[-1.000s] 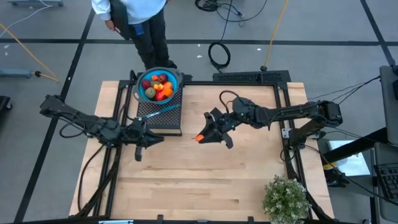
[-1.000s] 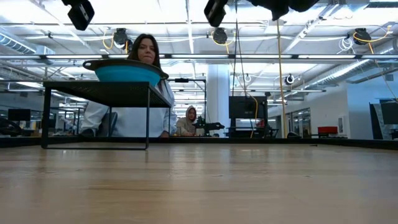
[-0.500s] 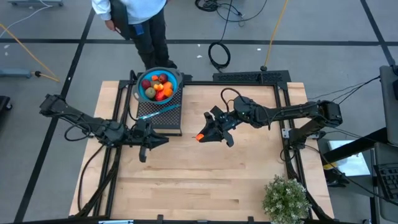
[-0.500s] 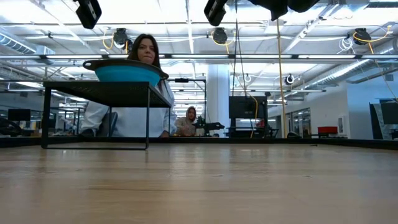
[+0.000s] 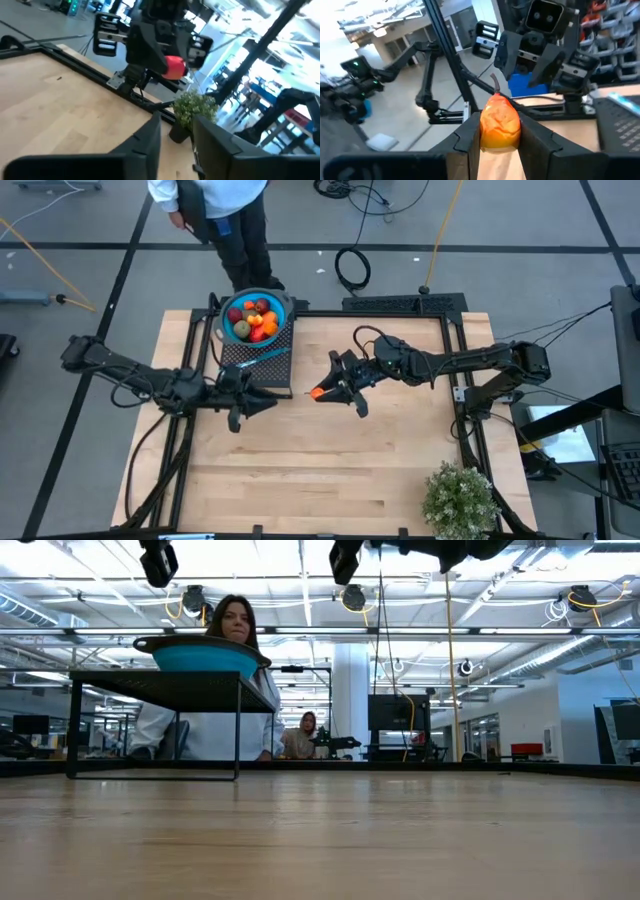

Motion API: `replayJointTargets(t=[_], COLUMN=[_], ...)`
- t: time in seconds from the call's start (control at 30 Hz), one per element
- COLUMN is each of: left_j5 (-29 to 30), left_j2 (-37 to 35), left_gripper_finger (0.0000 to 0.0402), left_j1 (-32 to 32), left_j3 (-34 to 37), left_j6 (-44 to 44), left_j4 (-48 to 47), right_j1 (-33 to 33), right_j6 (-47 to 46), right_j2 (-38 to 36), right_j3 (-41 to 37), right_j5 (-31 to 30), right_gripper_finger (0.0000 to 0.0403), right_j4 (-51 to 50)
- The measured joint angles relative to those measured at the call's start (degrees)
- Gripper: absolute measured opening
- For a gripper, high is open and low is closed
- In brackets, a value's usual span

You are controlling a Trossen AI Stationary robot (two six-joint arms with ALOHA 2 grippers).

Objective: Pick & Place Fruit
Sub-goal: Put the yellow pear into the blue strainer bowl on the shelf

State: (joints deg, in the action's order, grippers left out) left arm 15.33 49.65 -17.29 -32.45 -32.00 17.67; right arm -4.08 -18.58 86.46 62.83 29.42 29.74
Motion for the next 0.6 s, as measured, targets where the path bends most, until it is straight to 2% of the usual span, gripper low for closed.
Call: replayJointTargets(t=[0.3, 0.43, 0.6], left_j5=[0.2, 0.2, -0.1], left_j2=[0.0, 0.0, 0.0], left_gripper_finger=[0.0202, 0.0229, 0.0251], left_j1=[4.2, 5.9, 7.7], left_j3=[0.0, 0.0, 0.0], left_j6=[-8.1, -10.7, -12.8], left_j4=[0.2, 0.2, 0.2], right_j1=[1.0, 2.8, 3.9], right_j6=[13.6, 21.5, 25.3], right_j2=[0.0, 0.0, 0.0], right_j3=[0.0, 0.0, 0.3], right_j5=[-9.0, -14.7, -20.3], right_gripper_finger=[0.0096, 0.0096, 0.0096], right_j4=[-1.8, -1.8, -2.2])
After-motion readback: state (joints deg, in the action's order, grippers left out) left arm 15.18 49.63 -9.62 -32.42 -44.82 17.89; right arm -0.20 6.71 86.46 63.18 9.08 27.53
